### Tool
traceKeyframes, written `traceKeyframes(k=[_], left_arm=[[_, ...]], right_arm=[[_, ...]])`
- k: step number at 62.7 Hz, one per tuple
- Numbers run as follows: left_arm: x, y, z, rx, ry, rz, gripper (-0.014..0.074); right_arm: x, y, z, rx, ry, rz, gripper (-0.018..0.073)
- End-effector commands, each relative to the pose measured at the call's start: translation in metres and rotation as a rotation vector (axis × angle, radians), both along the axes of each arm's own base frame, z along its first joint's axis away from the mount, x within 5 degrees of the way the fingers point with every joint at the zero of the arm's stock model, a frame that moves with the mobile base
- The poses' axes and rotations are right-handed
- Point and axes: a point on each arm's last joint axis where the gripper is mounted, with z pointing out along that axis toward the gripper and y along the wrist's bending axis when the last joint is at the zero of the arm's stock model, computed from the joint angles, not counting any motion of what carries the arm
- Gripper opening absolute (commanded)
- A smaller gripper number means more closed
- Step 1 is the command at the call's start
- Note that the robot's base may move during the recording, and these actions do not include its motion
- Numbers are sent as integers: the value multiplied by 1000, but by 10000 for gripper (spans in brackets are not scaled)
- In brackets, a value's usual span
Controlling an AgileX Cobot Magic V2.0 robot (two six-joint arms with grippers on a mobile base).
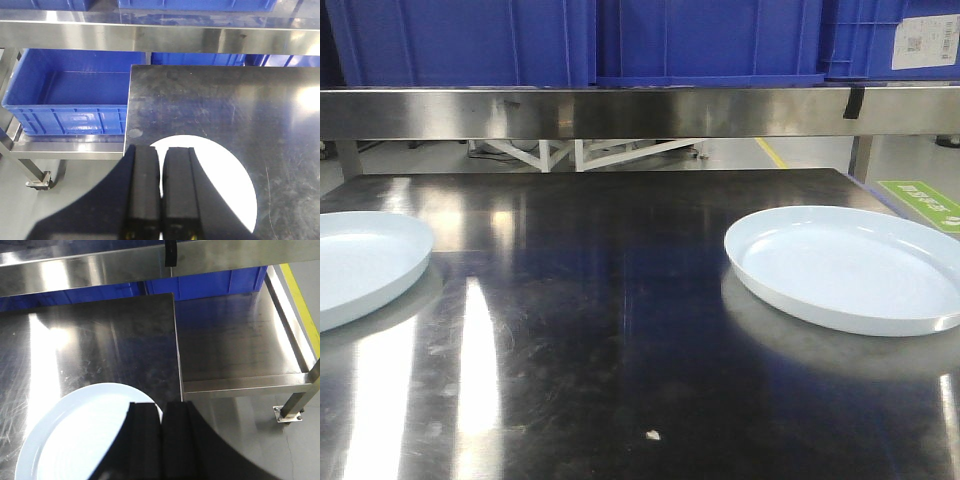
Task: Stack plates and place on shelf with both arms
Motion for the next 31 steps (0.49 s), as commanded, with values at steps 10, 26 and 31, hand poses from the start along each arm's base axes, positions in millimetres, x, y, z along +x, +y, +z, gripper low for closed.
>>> traceKeyframes(k=[10,26,31], left_arm=[[1,-2,18,-15,-112,-6,87],[16,-7,9,42,-61,-68,434],[25,-9,3,-8,-25,-61,568]], right_arm=[[11,-2,19,-9,-142,-11,137],[18,-2,14,-10,-126,-12,556],[18,-2,12,-10,-110,-11,552]])
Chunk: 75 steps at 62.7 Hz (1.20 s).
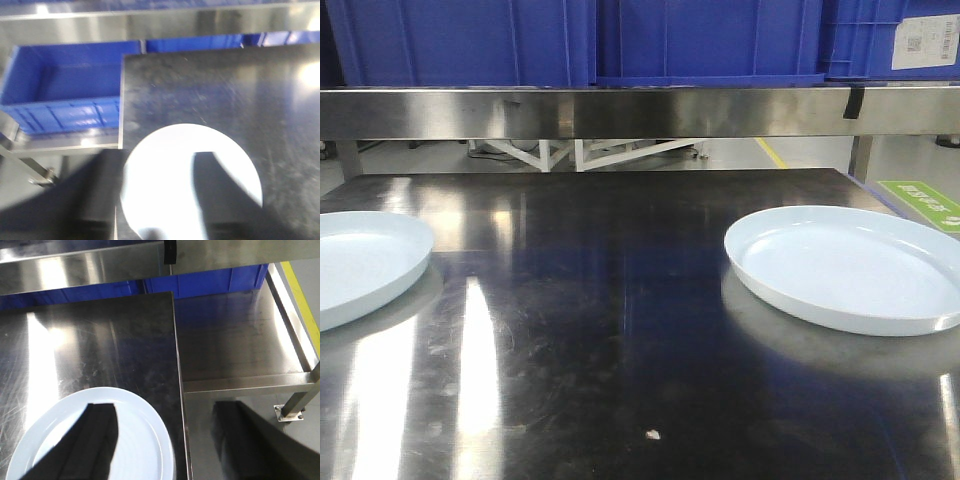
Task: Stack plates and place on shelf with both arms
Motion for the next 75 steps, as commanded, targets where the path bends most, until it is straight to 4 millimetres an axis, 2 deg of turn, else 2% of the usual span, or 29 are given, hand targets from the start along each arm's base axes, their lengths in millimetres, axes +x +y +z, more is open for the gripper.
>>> traceKeyframes(k=[1,8,27,36,43,53,65,75], left_arm=[[10,-3,13,-65,-79,9,573],[25,-4,2,-121,-15,49,571],[75,-7,-40,-120,133,70,571],[91,-7,-59,-124,199,88,571],[98,-7,-69,-108,236,89,571],[100,-4,-72,-56,252,86,571],[101,13,-74,-59,253,148,570],[107,17,-82,-69,281,167,570]], right_arm=[[3,-2,21,-8,-120,-8,552],[3,-2,20,-9,-110,-8,552],[3,-2,19,-9,-103,-7,552],[3,-2,19,-9,-97,-7,552],[3,-2,19,-9,-96,-7,552],[3,-2,18,-9,-89,-7,552],[2,-2,17,-9,-79,-6,552],[2,-1,17,-9,-77,-3,552]])
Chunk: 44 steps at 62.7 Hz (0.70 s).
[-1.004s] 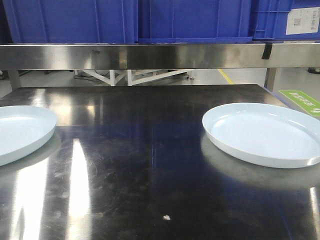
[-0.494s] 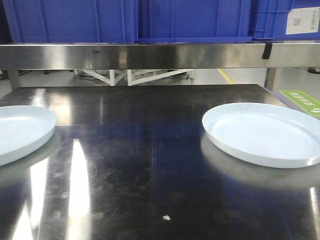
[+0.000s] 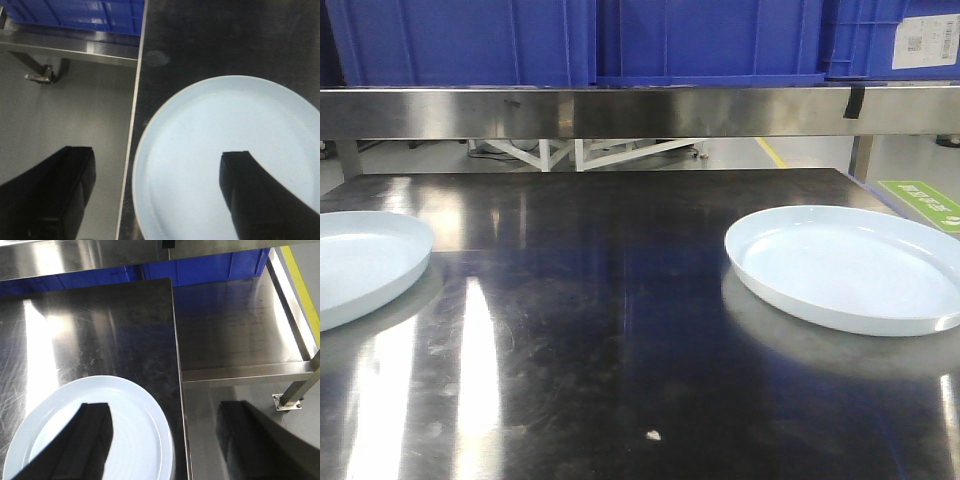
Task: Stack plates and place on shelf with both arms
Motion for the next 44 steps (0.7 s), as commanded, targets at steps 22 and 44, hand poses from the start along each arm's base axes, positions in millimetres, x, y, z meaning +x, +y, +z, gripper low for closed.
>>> traceKeyframes(k=[22,44], left_arm=[[27,1,-18,-14,-1,14,567],[31,3,-24,0,-2,11,546]], right_arm=[[3,-2,21,-8,-114,-4,552],[3,-1,20,-8,-109,-4,552]])
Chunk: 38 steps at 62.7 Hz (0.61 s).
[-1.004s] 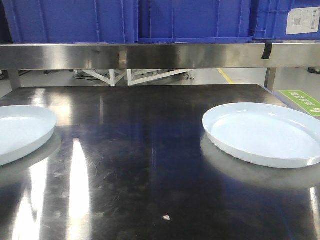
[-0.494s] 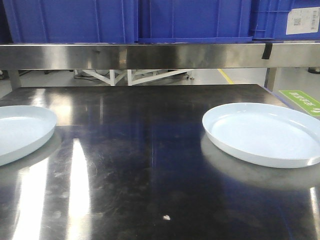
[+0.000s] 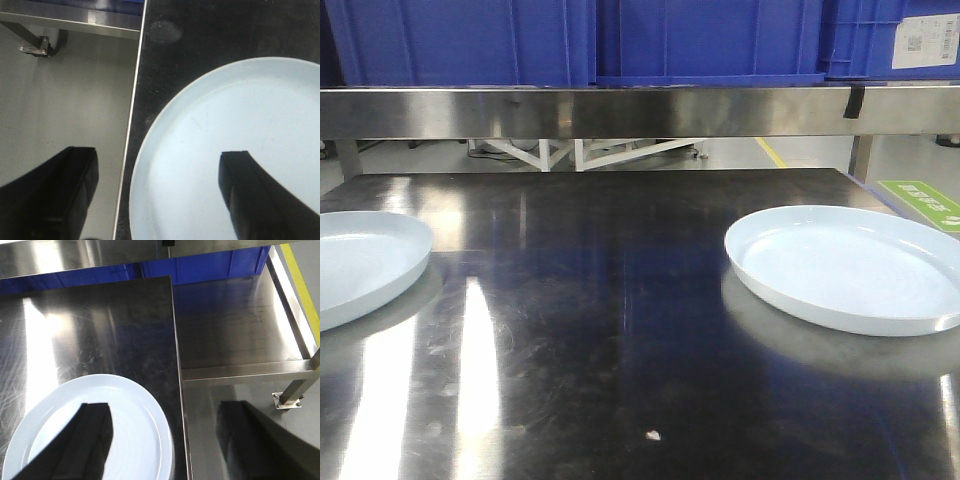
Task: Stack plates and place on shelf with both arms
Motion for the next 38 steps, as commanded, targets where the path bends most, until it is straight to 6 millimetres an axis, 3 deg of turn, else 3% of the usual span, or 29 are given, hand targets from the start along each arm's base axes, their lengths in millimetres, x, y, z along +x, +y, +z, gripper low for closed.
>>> traceKeyframes(k=[1,22,38], left_arm=[[6,1,18,3,-103,7,546],[13,1,-1,1,-35,7,546],[15,1,-3,1,-35,7,545]], right_arm=[[3,-2,21,-8,-113,-4,552],[3,-2,21,-8,-113,-4,552],[3,-2,21,-8,-113,-4,552]])
